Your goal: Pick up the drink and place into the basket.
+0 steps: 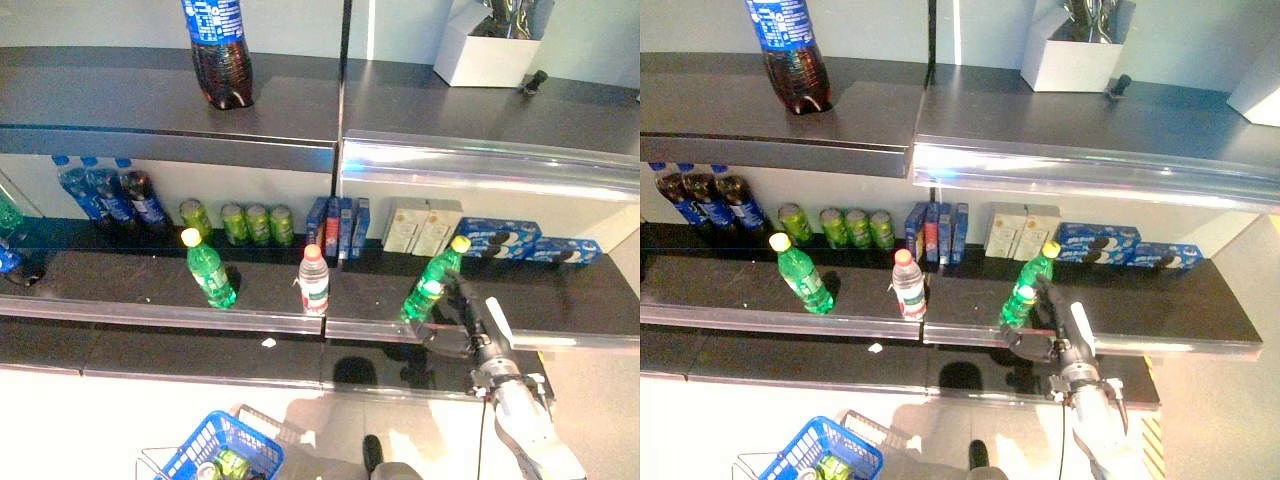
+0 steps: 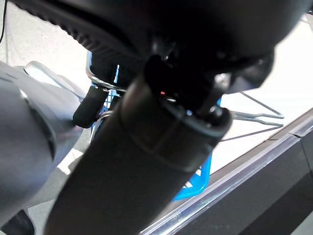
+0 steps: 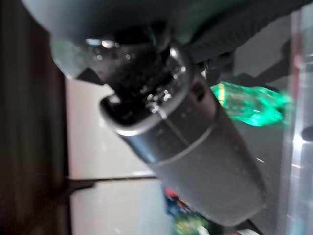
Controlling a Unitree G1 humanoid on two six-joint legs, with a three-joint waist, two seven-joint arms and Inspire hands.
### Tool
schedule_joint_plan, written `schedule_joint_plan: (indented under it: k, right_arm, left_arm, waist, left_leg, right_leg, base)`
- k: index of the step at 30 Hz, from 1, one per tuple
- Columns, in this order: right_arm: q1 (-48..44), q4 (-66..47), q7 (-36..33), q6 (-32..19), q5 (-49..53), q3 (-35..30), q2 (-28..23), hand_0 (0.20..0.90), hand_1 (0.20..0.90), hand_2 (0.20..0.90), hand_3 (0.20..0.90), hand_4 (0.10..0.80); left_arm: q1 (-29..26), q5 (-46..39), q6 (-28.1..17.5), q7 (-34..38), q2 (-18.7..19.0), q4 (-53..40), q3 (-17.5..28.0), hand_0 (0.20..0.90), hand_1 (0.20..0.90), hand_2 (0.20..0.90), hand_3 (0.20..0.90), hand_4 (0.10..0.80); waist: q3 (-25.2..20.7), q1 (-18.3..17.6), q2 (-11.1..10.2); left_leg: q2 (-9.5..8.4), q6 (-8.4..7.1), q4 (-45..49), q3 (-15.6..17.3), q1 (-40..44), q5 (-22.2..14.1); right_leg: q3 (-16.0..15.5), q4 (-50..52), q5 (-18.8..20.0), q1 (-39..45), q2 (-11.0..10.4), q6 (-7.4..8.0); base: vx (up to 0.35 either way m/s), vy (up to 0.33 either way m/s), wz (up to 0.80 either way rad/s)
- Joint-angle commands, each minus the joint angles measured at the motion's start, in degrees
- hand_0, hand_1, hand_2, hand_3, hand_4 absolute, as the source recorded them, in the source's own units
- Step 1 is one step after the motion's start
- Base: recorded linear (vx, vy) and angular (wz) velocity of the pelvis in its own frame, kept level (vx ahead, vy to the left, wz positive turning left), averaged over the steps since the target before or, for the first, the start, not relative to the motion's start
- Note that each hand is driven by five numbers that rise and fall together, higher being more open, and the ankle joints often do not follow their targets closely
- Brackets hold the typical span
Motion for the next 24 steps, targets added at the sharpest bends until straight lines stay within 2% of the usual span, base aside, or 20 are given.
schedule_joint_plan:
  k: [1, 8, 19, 24]
  right_arm:
    - [-4.8, -11.5, -5.5, -9.1, 0.7, -6.6, -2.9, 0.9, 0.9, 0.9, 0.9, 0.8]
    - [-5.0, -13.3, -11.5, -9.8, 0.1, -8.7, -2.9, 0.9, 0.9, 0.9, 0.9, 0.8]
    - [-4.2, -10.7, -10.4, -9.5, 5.1, -7.0, -2.2, 0.9, 0.9, 0.9, 0.9, 0.8]
    - [-5.2, -9.6, -10.3, -8.5, 2.1, -5.8, -2.7, 0.9, 0.9, 0.9, 0.9, 0.8]
  left_arm:
    - [-3.2, 0.8, -5.8, -2.4, 0.8, 0.0, 3.3, 0.3, 0.3, 0.3, 0.2, 0.1]
    - [-3.8, 0.2, -6.0, -3.1, 0.4, 1.4, 3.1, 0.3, 0.3, 0.3, 0.2, 0.1]
    - [-3.0, -0.9, -6.0, -2.8, 0.3, 0.9, 1.9, 0.3, 0.3, 0.3, 0.2, 0.1]
    - [-3.3, -1.3, -5.6, -2.5, 0.3, 0.7, 1.5, 0.3, 0.3, 0.3, 0.2, 0.1]
  waist:
    - [0.2, -0.8, -0.3]
    - [0.1, -1.3, 0.2]
    - [0.3, -1.2, 0.8]
    - [0.4, -1.0, 0.8]
  left_leg:
    - [1.67, 1.72, 1.2, 0.2, 0.8, -1.2]
    - [1.78, 1.72, 2.9, 0.6, 0.2, -1.7]
    - [1.49, 1.86, 4.0, -0.1, -0.3, -1.9]
    - [1.52, 1.85, 4.0, -0.1, -0.5, -1.8]
  right_leg:
    - [-0.9, 4.5, -3.2, -0.7, -2.5, 2.72]
    - [-0.9, 6.6, -4.6, -1.2, -2.6, 2.27]
    - [-1.1, 8.1, -5.8, -0.9, -3.1, 2.01]
    - [-1.2, 8.1, -5.8, -0.8, -3.1, 1.96]
  base:
    - [-0.006, 0.012, -0.09]
    - [0.0, 0.0, 0.0]
    - [0.014, 0.011, 0.01]
    - [0.006, -0.002, 0.0]
